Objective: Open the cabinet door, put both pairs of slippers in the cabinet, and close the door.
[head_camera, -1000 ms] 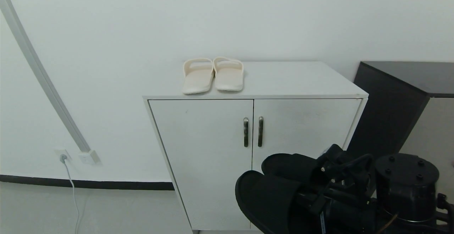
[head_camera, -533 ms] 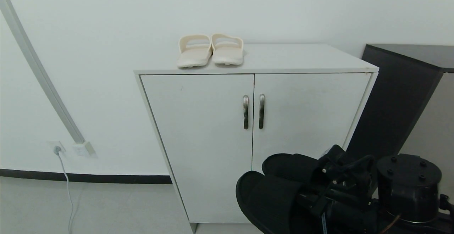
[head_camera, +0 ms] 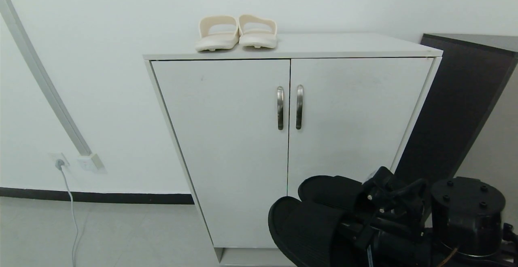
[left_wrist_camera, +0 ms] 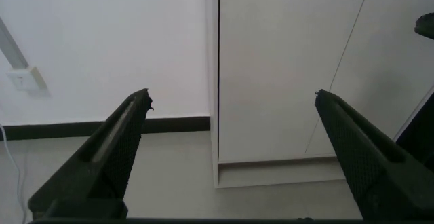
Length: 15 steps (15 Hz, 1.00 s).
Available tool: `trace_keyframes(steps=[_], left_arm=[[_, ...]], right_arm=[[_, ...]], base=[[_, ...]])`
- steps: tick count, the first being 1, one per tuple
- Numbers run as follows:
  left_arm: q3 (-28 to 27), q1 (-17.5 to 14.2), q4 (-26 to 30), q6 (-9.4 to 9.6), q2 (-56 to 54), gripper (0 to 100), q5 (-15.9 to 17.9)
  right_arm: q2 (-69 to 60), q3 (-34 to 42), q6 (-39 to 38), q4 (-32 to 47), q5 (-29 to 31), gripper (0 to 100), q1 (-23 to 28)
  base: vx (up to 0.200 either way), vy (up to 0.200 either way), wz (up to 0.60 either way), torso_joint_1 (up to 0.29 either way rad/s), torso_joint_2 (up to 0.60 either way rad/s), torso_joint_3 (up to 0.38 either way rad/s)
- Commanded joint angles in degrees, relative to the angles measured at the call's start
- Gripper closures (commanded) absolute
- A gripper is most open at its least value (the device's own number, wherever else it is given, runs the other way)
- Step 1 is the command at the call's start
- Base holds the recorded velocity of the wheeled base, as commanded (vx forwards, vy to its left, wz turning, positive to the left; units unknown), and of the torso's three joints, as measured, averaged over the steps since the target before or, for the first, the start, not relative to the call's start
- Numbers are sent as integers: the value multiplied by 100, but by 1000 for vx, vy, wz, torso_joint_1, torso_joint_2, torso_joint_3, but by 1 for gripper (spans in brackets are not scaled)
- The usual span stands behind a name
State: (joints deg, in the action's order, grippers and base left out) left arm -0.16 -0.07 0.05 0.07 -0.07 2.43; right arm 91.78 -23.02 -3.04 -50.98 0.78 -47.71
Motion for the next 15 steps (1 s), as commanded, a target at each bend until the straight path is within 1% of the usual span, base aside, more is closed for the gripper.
trace_keyframes(steps=[1,2,3,4,5,6,7,8,11,13,14,15], left_arm=[[-2,-1,4,1,7,0,4],[-2,-1,4,-7,7,0,4],[-134,-1,-22,-34,7,0,-23],[-705,-1,21,-201,183,0,-23],[-1426,16,268,-631,587,0,30],[-1610,34,417,-543,957,0,250],[-1636,34,399,-368,1247,0,548],[-1680,34,382,-253,1545,0,803],[-1733,42,-207,-253,2257,0,1383],[-1716,42,-409,-245,2741,0,1779],[-1698,42,-471,-245,2855,0,1884],[-1680,86,-699,-227,3127,0,2324]], right_arm=[[-11,25,5,0,1,100,-1],[-29,25,5,0,1,100,-1],[-29,25,5,0,1,100,-1],[-38,25,5,0,1,100,-1],[-55,25,5,0,1,100,-1],[-73,25,14,0,1,100,-1],[-82,25,5,0,1,100,-1],[-82,25,5,0,1,100,-1],[-90,52,5,0,-16,100,-1],[-99,43,5,0,-16,100,-1],[-99,43,5,0,-16,100,-1],[-73,43,5,0,-16,100,-1]], base=[[0,0,0,0,0,0],[0,0,0,0,0,0],[0,0,0,0,0,0],[0,0,0,0,0,0],[0,0,0,0,0,0],[0,0,0,0,0,0],[0,0,0,0,0,0],[0,0,0,0,0,0],[0,0,0,-4,160,105],[0,0,0,1,38,18],[0,0,0,0,0,0],[0,0,0,0,0,0]])
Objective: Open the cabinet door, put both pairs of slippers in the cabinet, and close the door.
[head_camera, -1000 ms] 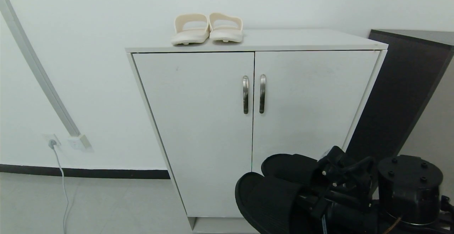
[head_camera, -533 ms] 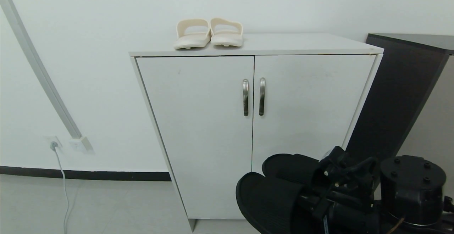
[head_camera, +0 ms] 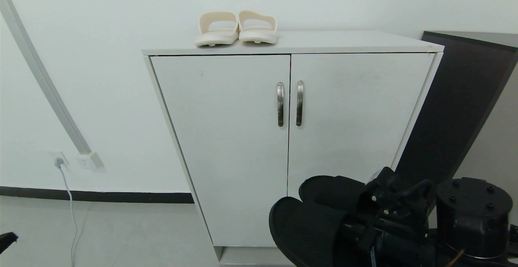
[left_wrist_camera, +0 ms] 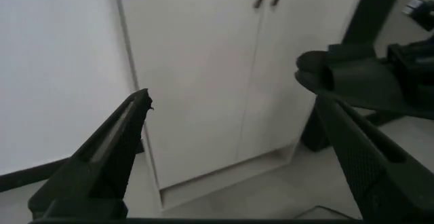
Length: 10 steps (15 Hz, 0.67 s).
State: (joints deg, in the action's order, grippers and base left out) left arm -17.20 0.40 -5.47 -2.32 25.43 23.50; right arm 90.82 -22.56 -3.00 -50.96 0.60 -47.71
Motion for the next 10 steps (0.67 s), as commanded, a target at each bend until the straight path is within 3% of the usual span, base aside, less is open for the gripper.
trace_keyframes(steps=[1,2,6,8,10], left_arm=[[24,83,-261,3,744,0,436],[6,118,-446,-6,1069,0,594],[-47,680,-1650,-94,2440,0,576],[-257,1006,-1958,-366,2897,0,550],[-504,1173,-2151,-472,3152,0,550]], right_arm=[[32,6,1,-2,2,100,-1],[32,6,1,-2,2,100,-1],[32,15,-8,-2,2,100,-1],[41,15,-8,-2,2,100,-1],[76,15,-8,-2,-7,100,-36]], base=[[0,0,0,0,0,0],[0,0,0,0,0,0],[0,0,0,0,0,0],[0,0,0,0,0,0],[0,0,0,0,0,0]])
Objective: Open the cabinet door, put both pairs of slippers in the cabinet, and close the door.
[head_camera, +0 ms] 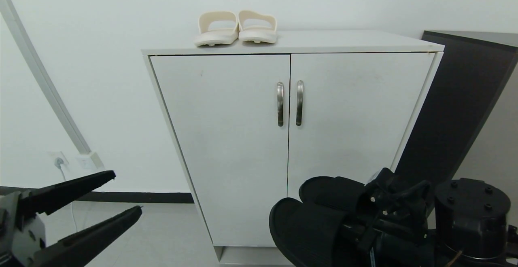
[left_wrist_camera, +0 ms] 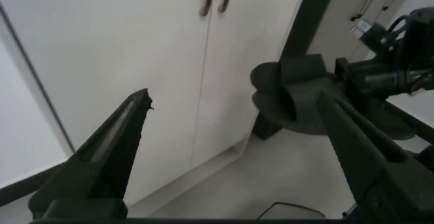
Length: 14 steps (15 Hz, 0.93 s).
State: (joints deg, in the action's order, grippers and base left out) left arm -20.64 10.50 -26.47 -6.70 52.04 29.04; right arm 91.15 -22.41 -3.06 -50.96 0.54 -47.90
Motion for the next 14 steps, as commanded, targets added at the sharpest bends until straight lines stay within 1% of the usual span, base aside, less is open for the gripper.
trace_keyframes(steps=[1,3,4,6,7,9,12,14], left_arm=[[-397,374,-60,-33,623,0,-21],[-766,787,-69,-33,843,0,-223],[-1012,1042,-69,-41,1036,0,-311],[-1364,1403,-69,-68,1370,0,-390],[-1733,1772,-69,-138,1766,0,-504],[-2199,2071,-122,-191,2284,0,-540],[-2832,2378,-517,-428,3128,0,-496],[-3227,2536,-605,-455,3655,0,-478]], right_arm=[[52,-1,-2,-2,-1,100,-18],[52,-18,-10,-2,-1,100,-18],[52,-27,-10,-2,-1,100,-18],[52,-36,-10,-2,8,100,-18],[43,-27,-19,-2,8,100,-18],[61,-18,-19,-2,-1,100,-18],[175,-18,-37,-2,-1,100,-9],[237,-18,-46,-2,-1,100,-9]], base=[[0,0,0,0,0,0],[0,0,0,0,0,0],[0,0,0,0,0,0],[0,0,0,0,0,0],[0,0,0,0,0,0],[0,0,0,0,0,0],[0,0,0,0,0,0],[0,0,0,0,0,0]])
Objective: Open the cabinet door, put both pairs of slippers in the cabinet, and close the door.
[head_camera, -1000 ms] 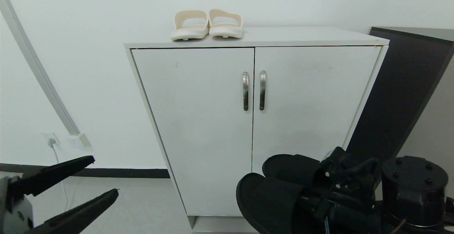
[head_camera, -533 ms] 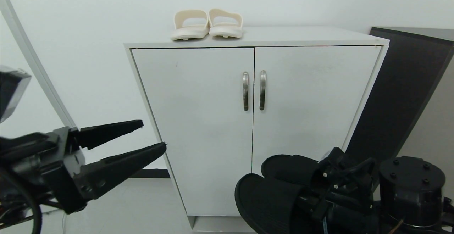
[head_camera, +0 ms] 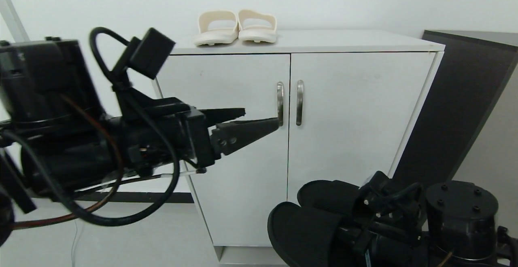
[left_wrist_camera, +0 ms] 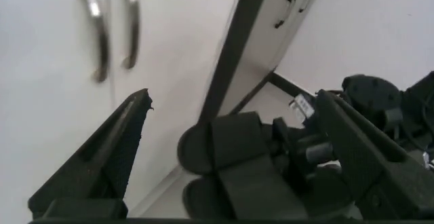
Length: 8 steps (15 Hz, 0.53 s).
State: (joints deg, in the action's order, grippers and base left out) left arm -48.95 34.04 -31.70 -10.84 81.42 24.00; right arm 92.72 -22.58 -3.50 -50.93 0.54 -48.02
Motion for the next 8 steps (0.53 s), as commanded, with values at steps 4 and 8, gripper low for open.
trace_keyframes(steps=[4,8], left_arm=[[-1179,235,-65,-489,1236,0,667],[-1838,209,-47,-692,1886,0,940]], right_arm=[[176,43,-10,-4,-10,100,-6],[246,43,-10,-4,-62,100,-6]], base=[[0,0,0,0,0,0],[0,0,0,0,0,0]])
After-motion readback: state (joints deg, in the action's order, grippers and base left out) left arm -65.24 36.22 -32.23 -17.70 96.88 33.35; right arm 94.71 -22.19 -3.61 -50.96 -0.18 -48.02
